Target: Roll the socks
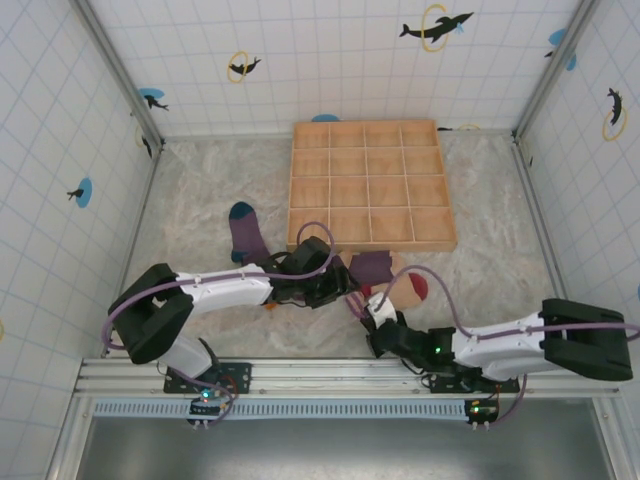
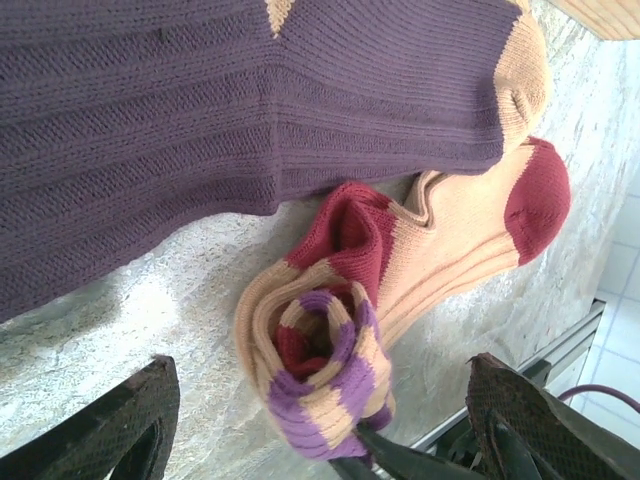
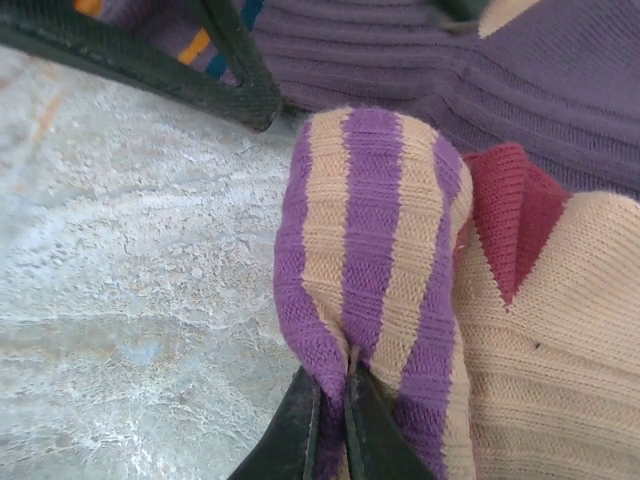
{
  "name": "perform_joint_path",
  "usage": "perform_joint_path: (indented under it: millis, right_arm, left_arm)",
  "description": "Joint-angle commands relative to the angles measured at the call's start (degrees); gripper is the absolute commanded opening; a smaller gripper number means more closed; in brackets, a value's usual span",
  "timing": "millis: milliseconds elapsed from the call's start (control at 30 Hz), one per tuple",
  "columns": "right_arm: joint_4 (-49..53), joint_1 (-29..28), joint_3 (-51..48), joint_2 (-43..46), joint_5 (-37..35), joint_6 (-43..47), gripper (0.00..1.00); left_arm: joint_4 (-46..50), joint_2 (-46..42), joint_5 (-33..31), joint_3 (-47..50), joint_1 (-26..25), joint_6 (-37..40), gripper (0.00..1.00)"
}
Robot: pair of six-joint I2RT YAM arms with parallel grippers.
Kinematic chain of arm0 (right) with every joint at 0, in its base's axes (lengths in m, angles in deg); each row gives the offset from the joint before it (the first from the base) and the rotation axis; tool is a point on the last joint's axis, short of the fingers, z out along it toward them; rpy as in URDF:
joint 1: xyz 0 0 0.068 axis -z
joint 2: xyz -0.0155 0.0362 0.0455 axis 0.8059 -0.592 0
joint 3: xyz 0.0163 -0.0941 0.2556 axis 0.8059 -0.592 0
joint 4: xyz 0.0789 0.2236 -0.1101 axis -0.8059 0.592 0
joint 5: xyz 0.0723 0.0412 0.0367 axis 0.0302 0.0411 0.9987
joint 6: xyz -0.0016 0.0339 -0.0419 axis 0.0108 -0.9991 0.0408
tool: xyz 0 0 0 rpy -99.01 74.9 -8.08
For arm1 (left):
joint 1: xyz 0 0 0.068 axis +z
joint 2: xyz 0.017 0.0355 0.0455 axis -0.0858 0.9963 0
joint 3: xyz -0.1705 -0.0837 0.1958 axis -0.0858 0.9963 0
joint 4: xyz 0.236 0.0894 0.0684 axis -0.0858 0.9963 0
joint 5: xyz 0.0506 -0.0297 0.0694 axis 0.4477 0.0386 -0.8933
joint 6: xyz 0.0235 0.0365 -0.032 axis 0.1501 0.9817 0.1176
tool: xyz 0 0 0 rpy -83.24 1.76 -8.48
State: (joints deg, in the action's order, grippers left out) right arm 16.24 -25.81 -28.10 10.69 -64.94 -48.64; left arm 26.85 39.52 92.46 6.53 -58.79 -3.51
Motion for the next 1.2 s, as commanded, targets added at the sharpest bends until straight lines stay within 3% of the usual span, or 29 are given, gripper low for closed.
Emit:
perform_joint_path:
  millis: [0,233,367,533,1167]
  right_arm:
    - [-2.35,4.19,-5.23,4.35,11.6,-4.14,0.0]
    - [-0.94,18.1,-8.03,10.06,28.27,-9.82,0.0]
    - [1.03,22.89,-8.58,11.43,32.06,-11.98,0.0]
    - [0.44,28.77,-11.72,11.98,36.72,-16.7,0.0]
    - [6.08,34.56,-14.32,12.45,38.13,-20.66,0.0]
  left_arm:
    - [-0.01,-0.4,-0.58,-1.23,0.65,1.84,0.74]
    - [-2.45,0.16,0.85,-0.24,0.52,3.05,0.64]
    - [-5.05,1.26,1.63,0.4,-1.21,4.11,0.57]
    - [-9.97,4.12,1.33,0.42,-4.23,4.9,0.59]
    - [-14.95,14.22,-1.33,-3.12,-5.54,-0.05,0.61]
